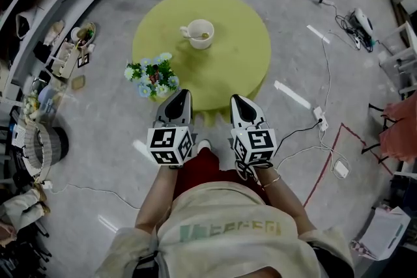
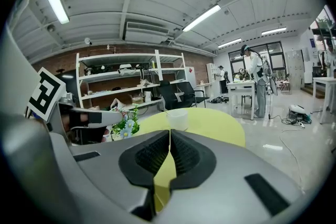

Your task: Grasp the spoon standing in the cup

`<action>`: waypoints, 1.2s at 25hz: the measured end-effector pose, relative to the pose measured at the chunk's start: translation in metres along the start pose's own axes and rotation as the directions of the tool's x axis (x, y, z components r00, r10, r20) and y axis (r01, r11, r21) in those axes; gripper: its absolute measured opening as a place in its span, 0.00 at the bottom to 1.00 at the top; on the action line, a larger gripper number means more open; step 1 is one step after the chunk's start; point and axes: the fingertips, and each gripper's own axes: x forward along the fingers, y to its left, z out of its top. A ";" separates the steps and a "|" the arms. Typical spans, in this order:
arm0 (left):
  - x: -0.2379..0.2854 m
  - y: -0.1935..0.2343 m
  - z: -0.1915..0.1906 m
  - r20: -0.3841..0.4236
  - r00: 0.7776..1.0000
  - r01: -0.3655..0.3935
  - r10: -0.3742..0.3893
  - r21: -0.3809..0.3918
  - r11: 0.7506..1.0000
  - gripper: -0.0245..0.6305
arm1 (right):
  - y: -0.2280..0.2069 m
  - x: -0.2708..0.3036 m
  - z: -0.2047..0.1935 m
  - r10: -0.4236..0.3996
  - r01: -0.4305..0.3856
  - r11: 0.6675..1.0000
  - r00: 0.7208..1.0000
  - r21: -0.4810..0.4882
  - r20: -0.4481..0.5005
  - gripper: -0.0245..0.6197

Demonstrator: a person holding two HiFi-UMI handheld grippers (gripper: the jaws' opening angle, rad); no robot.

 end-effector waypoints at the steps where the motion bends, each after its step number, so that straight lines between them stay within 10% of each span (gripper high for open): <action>1: 0.004 0.002 0.001 -0.003 1.000 0.003 -0.003 -0.001 1.000 0.09 | -0.001 0.004 0.001 -0.004 0.004 1.000 1.000 0.000 -0.001 0.10; 30: 0.057 0.037 0.017 -0.050 0.998 0.028 -0.025 0.046 0.999 0.09 | -0.016 0.052 0.008 -0.109 0.110 0.994 0.994 0.025 -0.024 0.10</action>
